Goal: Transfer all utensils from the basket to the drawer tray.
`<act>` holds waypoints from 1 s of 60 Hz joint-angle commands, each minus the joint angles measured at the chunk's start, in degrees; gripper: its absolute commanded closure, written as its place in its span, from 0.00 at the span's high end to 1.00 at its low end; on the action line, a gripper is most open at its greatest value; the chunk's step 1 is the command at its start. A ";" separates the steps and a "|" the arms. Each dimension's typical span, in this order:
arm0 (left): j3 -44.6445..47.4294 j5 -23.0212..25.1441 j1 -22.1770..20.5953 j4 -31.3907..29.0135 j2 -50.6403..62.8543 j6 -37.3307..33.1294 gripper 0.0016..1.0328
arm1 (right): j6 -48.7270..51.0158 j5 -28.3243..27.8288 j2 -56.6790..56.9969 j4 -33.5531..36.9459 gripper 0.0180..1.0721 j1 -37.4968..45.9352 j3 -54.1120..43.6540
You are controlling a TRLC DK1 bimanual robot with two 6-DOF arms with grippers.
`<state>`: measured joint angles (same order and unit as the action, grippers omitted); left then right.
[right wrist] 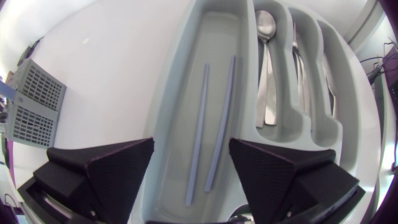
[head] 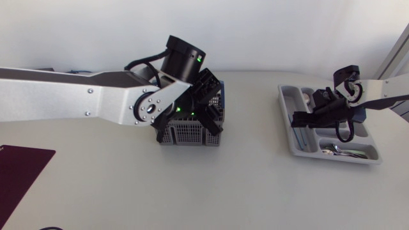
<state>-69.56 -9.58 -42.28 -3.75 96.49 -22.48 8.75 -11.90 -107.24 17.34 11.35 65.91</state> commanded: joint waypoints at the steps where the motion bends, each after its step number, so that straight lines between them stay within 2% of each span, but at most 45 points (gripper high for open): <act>1: 2.32 -2.19 -1.14 1.55 2.13 -2.04 0.45 | -1.02 0.56 2.21 -0.20 0.93 -0.54 -1.22; 14: 6.81 -6.76 -2.63 10.52 4.15 -5.65 0.45 | -0.84 0.48 5.02 -0.29 0.93 -1.69 -3.07; 20: 8.30 -7.11 -2.63 13.68 4.67 -6.61 0.45 | -0.76 0.12 5.99 -0.29 0.93 -2.04 -4.03; 31: 7.95 -7.11 -1.84 15.97 5.91 -6.70 0.39 | -0.67 -0.40 7.22 -0.47 0.93 -2.13 -5.09; 38: 7.95 -7.20 -1.58 17.55 6.26 -6.70 0.32 | -0.32 -0.58 8.10 -0.56 0.93 -2.13 -5.79; 42: 7.60 -7.47 -1.58 17.64 6.87 -6.79 0.32 | -0.23 -0.58 8.36 -0.64 0.93 -2.13 -6.06; 47: 7.25 -7.55 -1.49 17.81 7.58 -6.70 0.24 | 0.04 -0.58 8.72 -0.73 0.93 -2.13 -6.41; 60: 7.07 -7.73 -1.40 18.60 8.01 -6.61 0.19 | 0.12 -0.67 9.42 -0.73 0.93 -2.39 -7.11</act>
<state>-62.61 -17.06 -43.86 13.91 102.94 -28.34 8.97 -12.16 -99.13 16.86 9.72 60.73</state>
